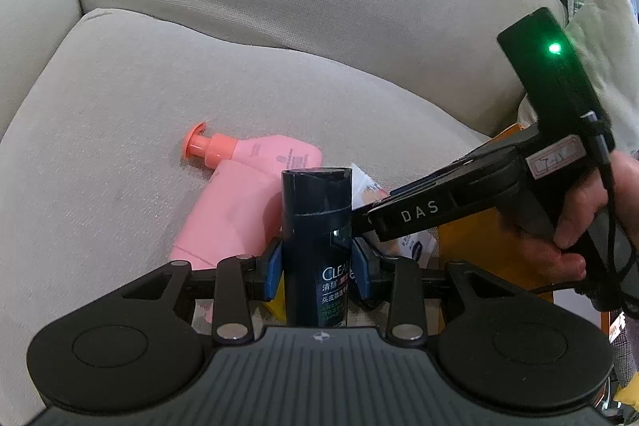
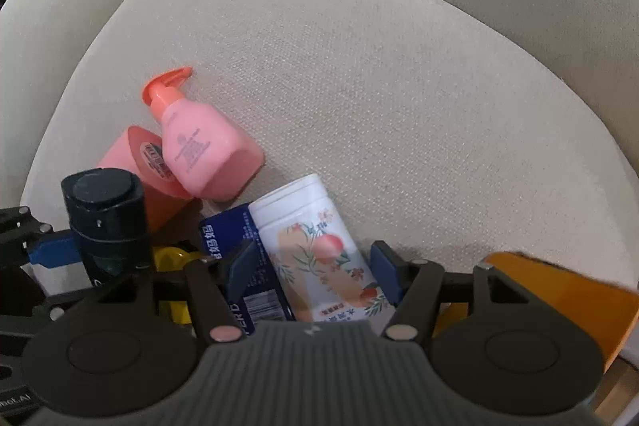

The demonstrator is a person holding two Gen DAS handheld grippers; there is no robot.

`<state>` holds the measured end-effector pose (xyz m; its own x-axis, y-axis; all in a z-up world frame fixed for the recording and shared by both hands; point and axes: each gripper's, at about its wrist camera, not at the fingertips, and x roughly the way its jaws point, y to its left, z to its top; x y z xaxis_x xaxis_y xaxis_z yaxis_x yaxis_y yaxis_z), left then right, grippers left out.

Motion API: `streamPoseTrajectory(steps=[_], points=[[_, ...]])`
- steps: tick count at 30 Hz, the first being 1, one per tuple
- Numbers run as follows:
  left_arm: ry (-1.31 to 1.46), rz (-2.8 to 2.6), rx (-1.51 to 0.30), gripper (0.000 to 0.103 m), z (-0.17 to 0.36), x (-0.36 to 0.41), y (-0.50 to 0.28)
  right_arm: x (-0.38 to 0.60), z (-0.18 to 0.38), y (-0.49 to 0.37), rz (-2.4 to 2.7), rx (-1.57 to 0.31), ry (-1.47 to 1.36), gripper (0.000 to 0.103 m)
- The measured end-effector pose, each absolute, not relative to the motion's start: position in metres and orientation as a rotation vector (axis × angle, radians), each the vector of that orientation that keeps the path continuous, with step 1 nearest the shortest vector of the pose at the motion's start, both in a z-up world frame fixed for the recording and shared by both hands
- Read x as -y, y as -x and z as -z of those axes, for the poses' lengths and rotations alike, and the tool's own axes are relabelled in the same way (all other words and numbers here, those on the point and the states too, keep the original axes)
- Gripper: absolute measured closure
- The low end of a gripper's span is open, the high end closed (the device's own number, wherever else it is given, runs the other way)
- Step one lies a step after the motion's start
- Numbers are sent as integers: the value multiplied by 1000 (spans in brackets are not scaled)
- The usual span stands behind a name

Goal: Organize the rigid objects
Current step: 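Grasp the dark Clear shampoo bottle with the left tool while the right tool grasps the white tub, then carry the shampoo bottle and white tub over the shoebox with both tools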

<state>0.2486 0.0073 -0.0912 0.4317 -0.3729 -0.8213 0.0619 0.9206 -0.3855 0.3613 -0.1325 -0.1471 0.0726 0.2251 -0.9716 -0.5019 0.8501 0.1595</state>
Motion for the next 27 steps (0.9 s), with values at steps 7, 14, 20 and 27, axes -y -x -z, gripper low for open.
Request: streamPoseTrajectory(steps=[7, 14, 20, 27], points=[[309, 279, -1091, 63, 84, -9, -243, 131, 135, -340, -525, -1331, 286, 55], [302, 284, -1048, 63, 70, -9, -226, 147, 101, -300, -516, -1182, 199, 56], [286, 303, -997, 64, 48, -7, -206, 167, 68, -265, -523, -1086, 87, 57], [229, 363, -894, 65, -1, 2, -179, 194, 12, -220, -520, -942, -7, 57]])
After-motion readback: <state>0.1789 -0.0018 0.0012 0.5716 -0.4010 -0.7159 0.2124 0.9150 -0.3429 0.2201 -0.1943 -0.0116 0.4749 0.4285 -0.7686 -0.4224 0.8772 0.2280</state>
